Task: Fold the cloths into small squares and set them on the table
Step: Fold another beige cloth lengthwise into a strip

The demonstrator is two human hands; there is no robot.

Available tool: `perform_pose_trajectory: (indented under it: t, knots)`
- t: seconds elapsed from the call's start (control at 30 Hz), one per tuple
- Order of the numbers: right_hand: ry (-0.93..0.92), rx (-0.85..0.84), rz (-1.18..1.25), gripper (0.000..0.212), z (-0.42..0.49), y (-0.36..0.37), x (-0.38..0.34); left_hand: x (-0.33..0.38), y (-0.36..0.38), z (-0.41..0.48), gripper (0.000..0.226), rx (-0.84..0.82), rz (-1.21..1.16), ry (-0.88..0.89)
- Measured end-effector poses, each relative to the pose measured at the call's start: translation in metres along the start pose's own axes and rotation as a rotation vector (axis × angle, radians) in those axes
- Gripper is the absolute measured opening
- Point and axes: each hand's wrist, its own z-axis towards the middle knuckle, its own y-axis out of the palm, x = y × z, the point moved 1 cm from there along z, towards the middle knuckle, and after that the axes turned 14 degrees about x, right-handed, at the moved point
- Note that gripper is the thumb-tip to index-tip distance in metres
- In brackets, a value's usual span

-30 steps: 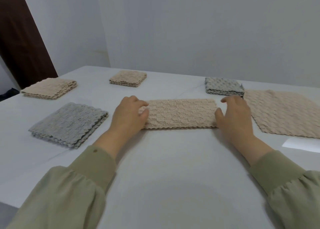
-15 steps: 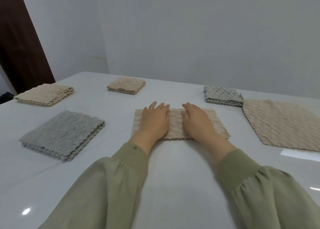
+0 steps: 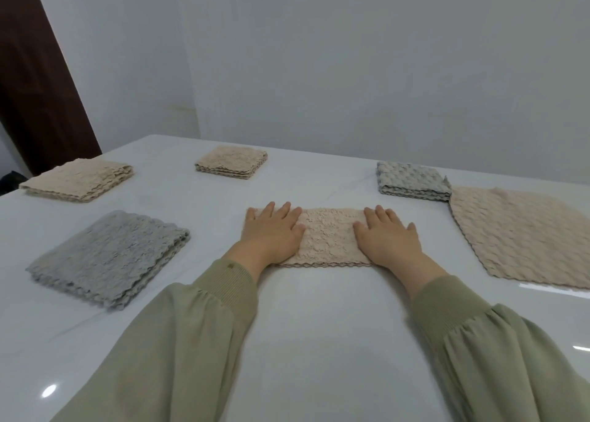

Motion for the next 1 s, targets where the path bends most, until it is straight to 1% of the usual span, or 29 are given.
perform_pose_trajectory:
  t: [0.07,0.13,0.2,0.27,0.3,0.33,0.37,0.43,0.5,0.57,0.63,0.73,0.8,0.9,0.97,1.0]
  knots:
    - [-0.018,0.117,0.026,0.056,-0.006,0.000,-0.002,0.000,-0.003,-0.005,0.052,0.082,-0.020,-0.039]
    - [-0.033,0.298,0.082,0.048,-0.011,-0.005,-0.004,-0.001,-0.008,-0.013,0.046,0.243,-0.072,-0.055]
    - [-0.056,0.431,0.163,0.046,-0.020,-0.013,-0.005,-0.006,-0.013,-0.023,0.039,0.370,-0.148,0.030]
    - [-0.134,0.564,0.258,0.047,-0.033,-0.019,-0.011,-0.011,-0.017,-0.033,0.034,0.412,-0.244,0.153]
    - [-0.170,0.629,0.295,0.043,-0.042,-0.022,-0.015,-0.012,-0.020,-0.038,0.030,0.412,-0.287,0.191]
    - [-0.182,0.633,0.326,0.034,-0.051,-0.023,-0.019,-0.013,-0.022,-0.044,0.025,0.403,-0.319,0.212]
    - [-0.176,0.589,0.343,0.026,-0.059,-0.023,-0.023,-0.015,-0.024,-0.049,0.021,0.390,-0.337,0.225]
    - [-0.184,0.447,0.307,0.019,-0.074,-0.022,-0.028,-0.020,-0.027,-0.057,0.018,0.341,-0.319,0.234]
    - [-0.219,0.381,0.239,0.021,-0.081,-0.020,-0.030,-0.024,-0.029,-0.063,0.018,0.273,-0.266,0.229]
    - [-0.257,0.384,0.195,0.024,-0.084,-0.017,-0.029,-0.024,-0.030,-0.067,0.017,0.253,-0.220,0.226]
    - [-0.271,0.383,0.163,0.026,-0.081,-0.016,-0.025,-0.017,-0.032,-0.071,0.014,0.291,-0.172,0.234]
    - [-0.223,0.356,0.143,0.029,-0.072,-0.017,-0.014,0.004,-0.035,-0.079,0.013,0.348,-0.149,0.289]
    - [-0.174,0.328,0.148,0.030,-0.067,-0.019,-0.005,0.018,-0.036,-0.085,0.014,0.337,-0.210,0.321]
    - [-0.140,0.321,0.195,0.030,-0.067,-0.019,0.002,0.023,-0.038,-0.092,0.020,0.288,-0.334,0.317]
    - [-0.139,0.339,0.233,0.030,-0.070,-0.019,0.001,0.017,-0.040,-0.095,0.026,0.295,-0.404,0.307]
    - [-0.147,0.350,0.246,0.029,-0.072,-0.020,-0.001,0.014,-0.041,-0.097,0.025,0.310,-0.444,0.296]
